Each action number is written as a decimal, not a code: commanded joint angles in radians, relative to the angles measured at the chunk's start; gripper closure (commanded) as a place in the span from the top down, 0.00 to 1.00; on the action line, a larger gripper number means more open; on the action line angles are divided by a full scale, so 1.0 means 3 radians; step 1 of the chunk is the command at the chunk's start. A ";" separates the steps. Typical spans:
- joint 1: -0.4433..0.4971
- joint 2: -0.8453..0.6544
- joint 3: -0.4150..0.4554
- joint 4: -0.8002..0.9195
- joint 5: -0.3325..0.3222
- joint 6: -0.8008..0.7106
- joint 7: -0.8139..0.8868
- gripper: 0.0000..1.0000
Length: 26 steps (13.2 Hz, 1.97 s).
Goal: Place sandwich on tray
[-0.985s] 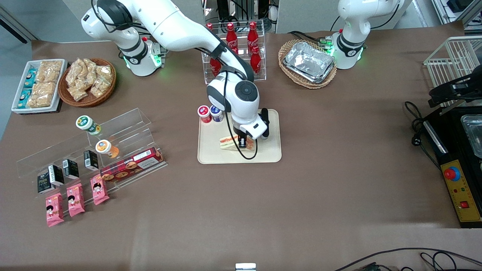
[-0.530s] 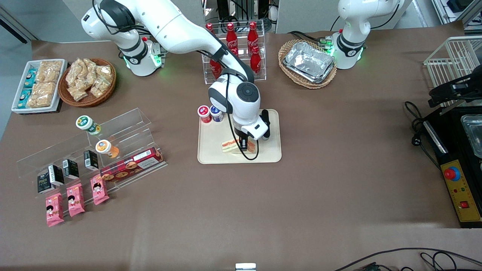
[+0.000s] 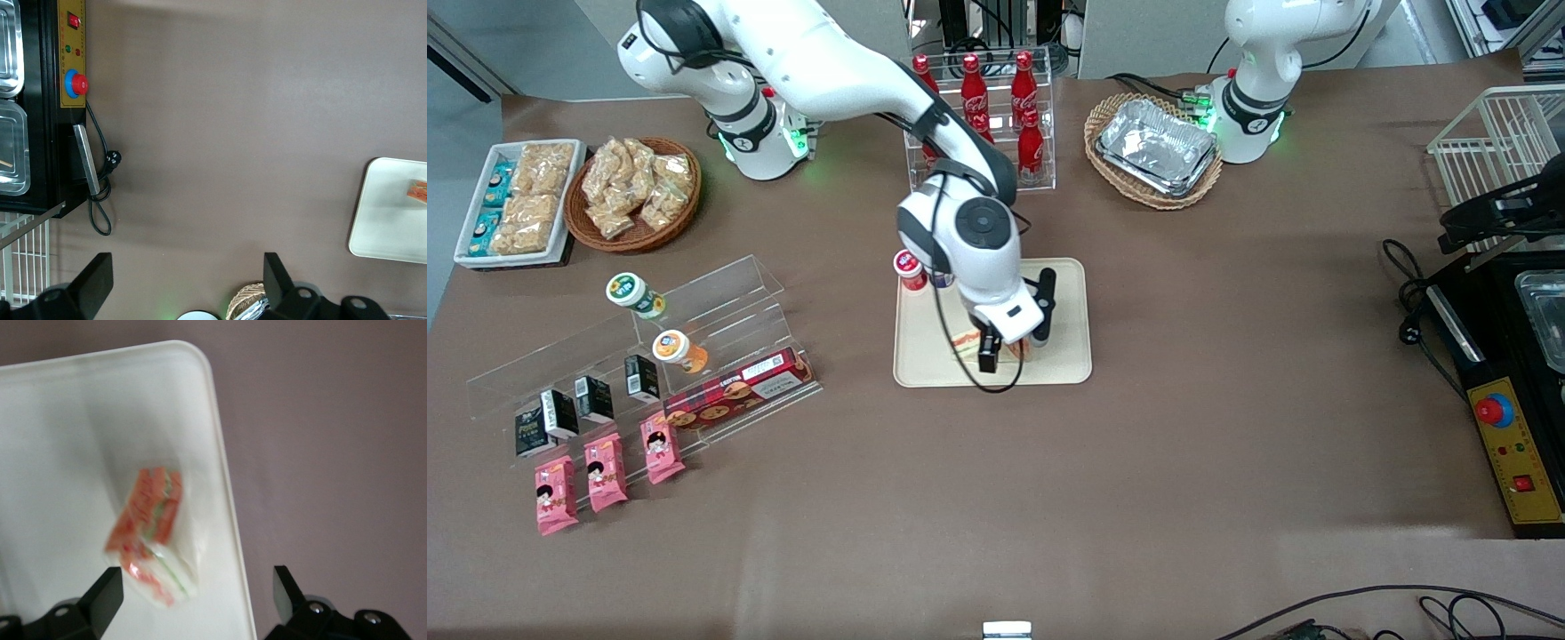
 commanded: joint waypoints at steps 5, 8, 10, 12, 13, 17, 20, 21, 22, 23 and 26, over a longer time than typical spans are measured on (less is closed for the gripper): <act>-0.0607 -0.0864 0.0014 -0.0035 0.0228 -0.0885 0.0396 1.00; -0.1021 -0.1191 0.0009 -0.0035 0.0223 -0.1345 0.0581 1.00; -0.1378 -0.1375 0.0019 -0.0035 0.0228 -0.1576 0.0571 1.00; -0.1625 -0.1524 0.0014 -0.0035 0.0228 -0.1795 0.0556 1.00; -0.1697 -0.1600 0.0009 -0.0030 0.0223 -0.1908 0.0581 1.00; -0.1820 -0.1902 -0.0282 -0.0035 0.0121 -0.1945 0.1070 1.00; -0.1820 -0.2020 -0.0466 -0.0015 0.0126 -0.1996 0.1883 1.00; -0.1830 -0.2036 -0.0492 -0.0015 0.0121 -0.1996 0.2042 1.00; -0.1830 -0.2031 -0.0558 -0.0004 0.0121 -0.2001 0.2049 1.00; -0.1830 -0.2031 -0.0630 -0.0004 0.0126 -0.2001 0.2069 1.00; -0.1835 -0.2026 -0.0875 0.0001 0.0167 -0.1991 0.2074 1.00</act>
